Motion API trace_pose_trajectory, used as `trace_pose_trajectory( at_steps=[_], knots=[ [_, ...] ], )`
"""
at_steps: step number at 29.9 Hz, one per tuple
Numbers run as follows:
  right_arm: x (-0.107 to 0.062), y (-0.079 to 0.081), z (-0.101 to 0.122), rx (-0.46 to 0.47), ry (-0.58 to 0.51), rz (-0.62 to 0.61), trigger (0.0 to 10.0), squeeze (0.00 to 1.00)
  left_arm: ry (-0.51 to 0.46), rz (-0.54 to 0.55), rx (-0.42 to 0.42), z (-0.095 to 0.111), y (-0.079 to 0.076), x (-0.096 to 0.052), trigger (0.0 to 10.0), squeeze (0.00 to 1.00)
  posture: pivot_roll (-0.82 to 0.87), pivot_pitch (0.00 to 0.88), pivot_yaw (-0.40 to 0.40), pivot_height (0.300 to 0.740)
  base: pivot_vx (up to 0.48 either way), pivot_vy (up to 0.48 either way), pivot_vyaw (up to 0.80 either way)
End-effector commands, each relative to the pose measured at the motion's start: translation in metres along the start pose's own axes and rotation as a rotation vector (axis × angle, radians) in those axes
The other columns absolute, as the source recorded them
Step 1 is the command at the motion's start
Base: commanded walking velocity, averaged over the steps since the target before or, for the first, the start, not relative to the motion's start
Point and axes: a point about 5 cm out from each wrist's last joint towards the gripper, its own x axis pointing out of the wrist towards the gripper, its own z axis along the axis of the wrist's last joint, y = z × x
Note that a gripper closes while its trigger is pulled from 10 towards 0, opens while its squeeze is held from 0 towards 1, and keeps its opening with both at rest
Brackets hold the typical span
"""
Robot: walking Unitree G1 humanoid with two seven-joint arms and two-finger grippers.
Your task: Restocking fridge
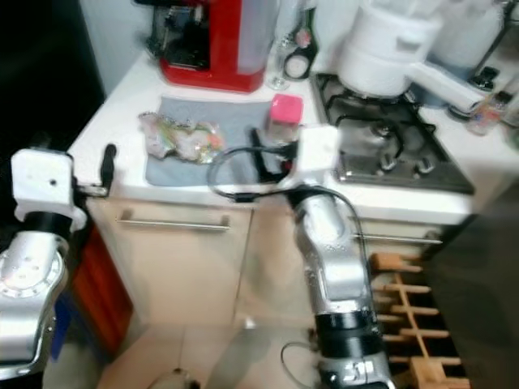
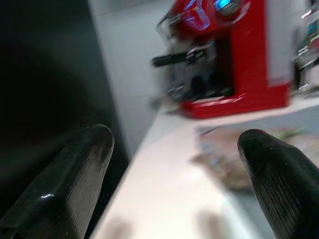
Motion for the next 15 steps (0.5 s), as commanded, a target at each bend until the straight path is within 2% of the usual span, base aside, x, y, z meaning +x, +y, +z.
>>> trace_pose_trajectory(
  at_steps=[1, 8, 11, 15],
  knots=[
    [-0.0032, -0.0112, 0.0025, 0.003, 0.000, -0.042, 10.0, 0.00, -0.031, -0.018, -0.008, 0.0069, -0.0055, 0.0007, 10.0, 0.00, 0.09, 0.000, -0.067, 0.740, 0.345, 0.334, 0.00],
    [-0.0055, -0.0132, 0.0009, -0.003, 0.012, -0.069, 10.0, 0.00, -0.058, -0.043, 0.018, 0.0108, -0.0090, 0.0032, 10.0, 0.00, 0.09, 0.000, -0.060, 0.740, 0.039, 0.466, 0.00],
    [-0.0066, -0.0145, -0.0012, -0.002, 0.022, -0.082, 10.0, 0.00, -0.071, -0.053, 0.034, 0.0131, -0.0111, 0.0041, 10.0, 0.00, 0.08, 0.000, -0.052, 0.740, 0.000, 0.000, -0.67],
    [-0.0073, -0.0141, -0.0042, 0.008, 0.032, -0.085, 10.0, 0.00, -0.054, -0.059, 0.067, 0.0111, -0.0126, 0.0070, 10.0, 0.00, 0.08, 0.000, -0.047, 0.740, 0.000, 0.000, 0.00]
  ],
)
